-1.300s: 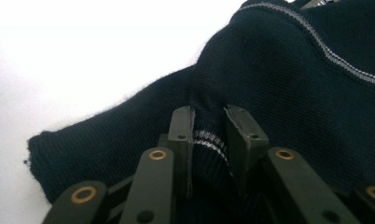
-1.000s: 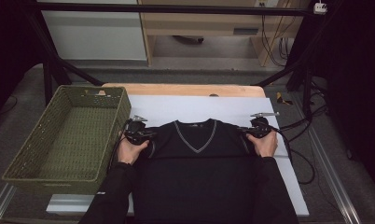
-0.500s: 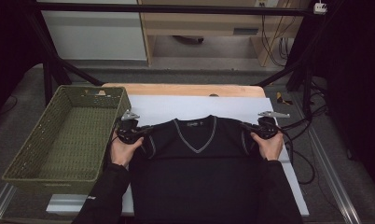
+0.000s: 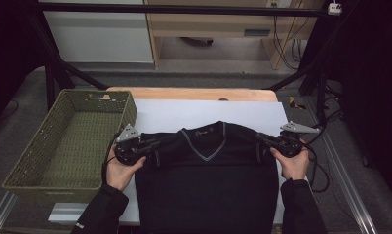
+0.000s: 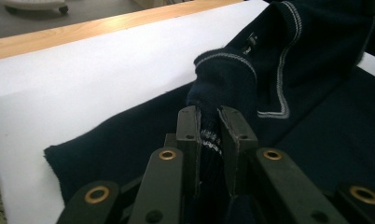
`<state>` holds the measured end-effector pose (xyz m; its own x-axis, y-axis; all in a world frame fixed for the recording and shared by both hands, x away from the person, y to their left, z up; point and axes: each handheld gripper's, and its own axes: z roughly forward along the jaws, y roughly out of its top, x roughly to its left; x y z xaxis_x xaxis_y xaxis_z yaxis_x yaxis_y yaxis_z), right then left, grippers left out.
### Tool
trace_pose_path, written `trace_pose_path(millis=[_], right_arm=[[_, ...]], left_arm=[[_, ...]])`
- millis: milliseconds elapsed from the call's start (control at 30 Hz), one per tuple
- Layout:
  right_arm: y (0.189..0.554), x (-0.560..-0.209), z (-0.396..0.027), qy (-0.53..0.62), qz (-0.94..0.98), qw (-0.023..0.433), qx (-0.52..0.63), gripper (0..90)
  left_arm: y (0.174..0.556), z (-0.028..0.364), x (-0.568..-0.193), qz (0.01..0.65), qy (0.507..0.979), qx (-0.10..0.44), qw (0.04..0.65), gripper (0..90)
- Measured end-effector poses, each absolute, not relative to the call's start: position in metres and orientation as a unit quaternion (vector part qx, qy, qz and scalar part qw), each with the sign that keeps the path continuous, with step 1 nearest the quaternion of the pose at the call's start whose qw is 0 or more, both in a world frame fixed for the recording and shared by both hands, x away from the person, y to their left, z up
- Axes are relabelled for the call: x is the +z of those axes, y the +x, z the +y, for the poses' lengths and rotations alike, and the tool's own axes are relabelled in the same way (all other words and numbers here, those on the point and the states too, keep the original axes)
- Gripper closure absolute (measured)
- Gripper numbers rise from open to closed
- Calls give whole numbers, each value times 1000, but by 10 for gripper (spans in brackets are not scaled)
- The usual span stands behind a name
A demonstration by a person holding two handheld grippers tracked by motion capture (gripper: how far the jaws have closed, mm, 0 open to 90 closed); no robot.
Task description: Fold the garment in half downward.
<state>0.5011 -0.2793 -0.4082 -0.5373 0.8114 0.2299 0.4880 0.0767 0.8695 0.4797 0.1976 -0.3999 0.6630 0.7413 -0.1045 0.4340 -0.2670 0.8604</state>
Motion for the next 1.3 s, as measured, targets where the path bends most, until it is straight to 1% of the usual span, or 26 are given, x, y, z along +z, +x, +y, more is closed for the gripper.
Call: trace_pose_path(millis=[200, 433, 600, 800, 1033, 1200, 1300], right_arm=[[478, -406, -284, 446, 719, 149, 512, 779], [454, -411, -285, 437, 727, 133, 513, 780], [440, -414, -283, 433, 734, 121, 509, 780], [429, -420, -284, 429, 739, 114, 506, 781], [417, -426, -292, 428, 743, 104, 504, 781], [411, -433, -290, 428, 752, 89, 494, 780], [410, -441, -293, 439, 757, 85, 476, 780]], left_arm=[[460, 204, -399, 373, 782, 157, 475, 782], [440, 217, -408, 380, 780, 146, 475, 781], [427, 217, -415, 378, 783, 138, 474, 781], [416, 211, -418, 369, 792, 142, 465, 781], [399, 212, -427, 366, 798, 132, 460, 780], [389, 208, -438, 360, 815, 140, 431, 776], [387, 208, -442, 366, 818, 136, 422, 774]])
